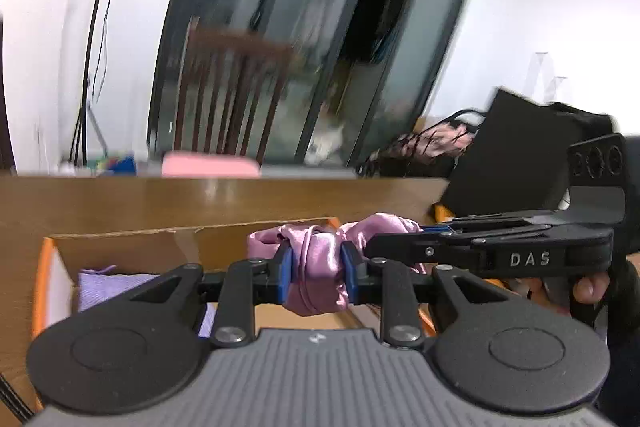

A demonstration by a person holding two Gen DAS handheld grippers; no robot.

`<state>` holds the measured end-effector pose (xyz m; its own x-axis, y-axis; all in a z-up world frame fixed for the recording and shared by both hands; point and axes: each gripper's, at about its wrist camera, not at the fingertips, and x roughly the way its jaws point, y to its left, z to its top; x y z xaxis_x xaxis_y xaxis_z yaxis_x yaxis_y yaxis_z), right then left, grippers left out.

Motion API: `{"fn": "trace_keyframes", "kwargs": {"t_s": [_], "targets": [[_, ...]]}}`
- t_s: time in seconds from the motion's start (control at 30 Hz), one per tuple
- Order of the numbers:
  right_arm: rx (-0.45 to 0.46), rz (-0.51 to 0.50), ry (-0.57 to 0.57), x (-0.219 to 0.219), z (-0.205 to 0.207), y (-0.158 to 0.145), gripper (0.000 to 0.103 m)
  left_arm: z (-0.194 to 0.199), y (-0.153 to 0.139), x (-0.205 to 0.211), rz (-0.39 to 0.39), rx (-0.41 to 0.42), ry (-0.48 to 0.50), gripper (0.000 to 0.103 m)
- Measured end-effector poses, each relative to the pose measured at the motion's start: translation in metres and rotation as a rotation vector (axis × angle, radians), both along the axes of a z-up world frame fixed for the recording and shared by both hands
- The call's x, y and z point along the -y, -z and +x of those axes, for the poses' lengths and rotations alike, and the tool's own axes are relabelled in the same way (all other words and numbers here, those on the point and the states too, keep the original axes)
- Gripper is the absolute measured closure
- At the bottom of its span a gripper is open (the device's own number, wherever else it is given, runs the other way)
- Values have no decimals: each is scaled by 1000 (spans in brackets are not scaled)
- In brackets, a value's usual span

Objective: Organize soft objects
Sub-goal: 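Carry the scrunchies over the box and open both grippers, then withdraw both grippers from the box back toward the pile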

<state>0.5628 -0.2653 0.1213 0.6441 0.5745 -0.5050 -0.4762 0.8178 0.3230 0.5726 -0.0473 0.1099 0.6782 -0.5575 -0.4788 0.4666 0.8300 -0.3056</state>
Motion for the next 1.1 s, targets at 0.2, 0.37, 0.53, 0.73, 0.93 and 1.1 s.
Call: {"fn": "trace_keyframes", "kwargs": {"t_s": [0.2, 0.37, 0.53, 0.73, 0.93, 1.1], "targets": [[-99, -140, 50, -9, 95, 47, 84, 89, 50, 9, 14, -192, -49, 76], [-93, -291, 96, -25, 115, 69, 76, 110, 71, 14, 72, -226, -56, 40], [-69, -335, 135, -33, 112, 75, 51, 101, 68, 8, 64, -198, -48, 35], [-18, -293, 149, -32, 95, 47, 48, 69, 35, -3, 75, -128, -68, 32], [59, -306, 141, -33, 46, -6, 41, 17, -14, -22, 96, -42, -93, 29], [133, -321, 163, -29, -10, -52, 32, -41, -60, -34, 145, 46, -118, 21]]}}
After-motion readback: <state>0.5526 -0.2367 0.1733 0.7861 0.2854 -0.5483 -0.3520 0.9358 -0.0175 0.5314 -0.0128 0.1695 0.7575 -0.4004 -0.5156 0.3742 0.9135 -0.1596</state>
